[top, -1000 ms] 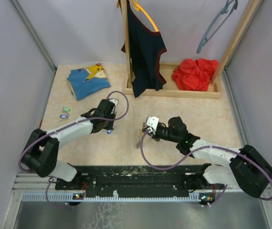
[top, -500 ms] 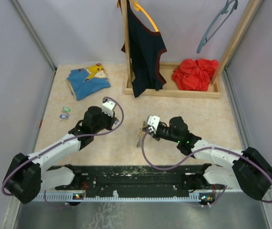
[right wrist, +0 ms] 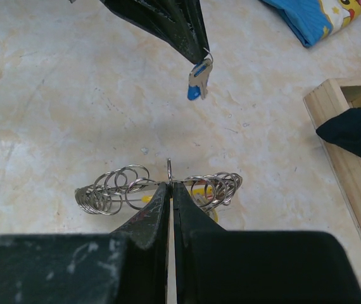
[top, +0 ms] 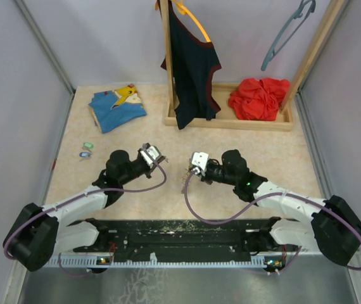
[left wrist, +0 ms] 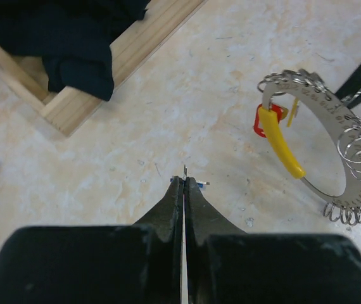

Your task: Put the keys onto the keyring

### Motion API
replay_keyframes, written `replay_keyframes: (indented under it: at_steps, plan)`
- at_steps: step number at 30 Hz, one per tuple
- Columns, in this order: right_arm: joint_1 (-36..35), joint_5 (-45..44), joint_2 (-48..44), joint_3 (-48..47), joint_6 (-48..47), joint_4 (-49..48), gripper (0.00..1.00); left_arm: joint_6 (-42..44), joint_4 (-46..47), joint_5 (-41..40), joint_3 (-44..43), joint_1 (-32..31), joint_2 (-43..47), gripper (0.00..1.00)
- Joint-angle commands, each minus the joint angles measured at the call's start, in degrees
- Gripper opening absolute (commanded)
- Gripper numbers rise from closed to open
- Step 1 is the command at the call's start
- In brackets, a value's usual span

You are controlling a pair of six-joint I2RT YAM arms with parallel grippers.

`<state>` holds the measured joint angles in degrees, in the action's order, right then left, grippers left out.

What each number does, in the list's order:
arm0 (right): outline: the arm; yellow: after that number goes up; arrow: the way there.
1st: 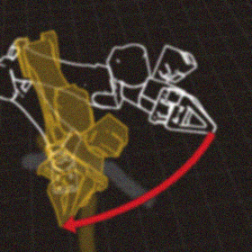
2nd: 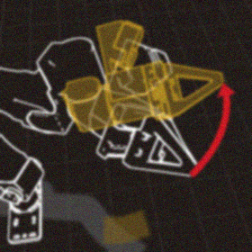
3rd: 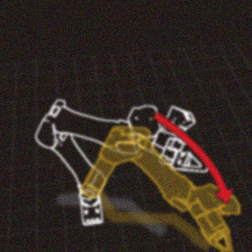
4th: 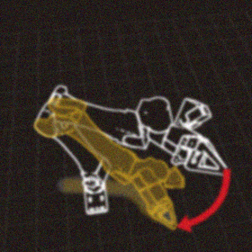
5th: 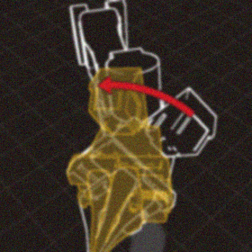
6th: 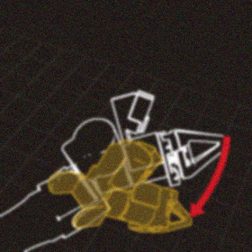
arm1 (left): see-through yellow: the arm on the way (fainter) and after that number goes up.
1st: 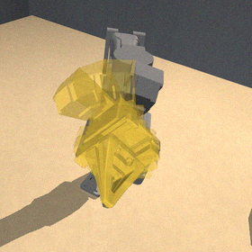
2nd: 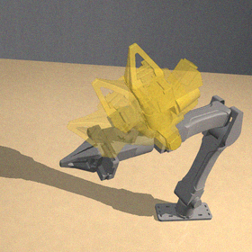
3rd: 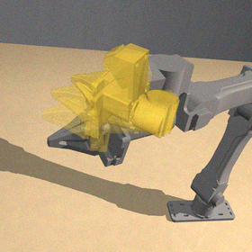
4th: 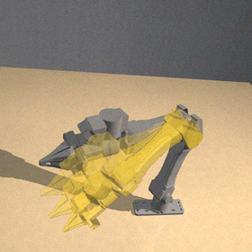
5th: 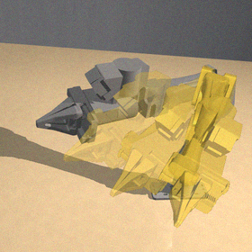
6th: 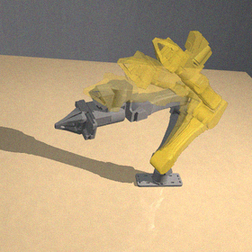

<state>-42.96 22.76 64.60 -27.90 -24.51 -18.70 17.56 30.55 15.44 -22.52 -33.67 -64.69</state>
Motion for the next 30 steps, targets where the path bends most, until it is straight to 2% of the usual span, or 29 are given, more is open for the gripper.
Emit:
replay_keyframes:
  at_steps: [1,5,8,13,17,22,30]
  plan:
    - [0.1,1.9,-1.2,-3.8,-5.5,0.5,0.00,9.6,2.0,11.2,-0.6,-0.3,0.8,0.00]
    - [1.0,5.0,-0.3,-3.4,-8.7,-0.1,0.00,14.0,2.1,18.1,1.2,-0.4,2.0,0.00]
    - [1.8,9.8,0.3,-3.3,-10.1,0.2,0.00,18.6,2.2,20.3,2.8,-1.7,3.5,0.00]
    - [4.3,17.9,-0.3,-2.7,-10.8,0.1,0.00,23.7,0.2,18.3,3.6,-6.0,5.9,0.00]
    - [4.6,19.9,-0.1,-1.9,-12.9,-0.9,0.00,26.1,-2.4,15.1,2.7,-9.0,6.0,0.00]
    - [4.6,21.4,0.4,1.0,-14.7,-6.7,0.00,28.1,-3.5,12.6,2.4,-11.5,5.5,0.00]
    - [4.6,22.7,3.0,-4.7,-16.2,3.1,0.00,28.4,-3.6,12.2,2.0,-12.8,5.6,0.00]
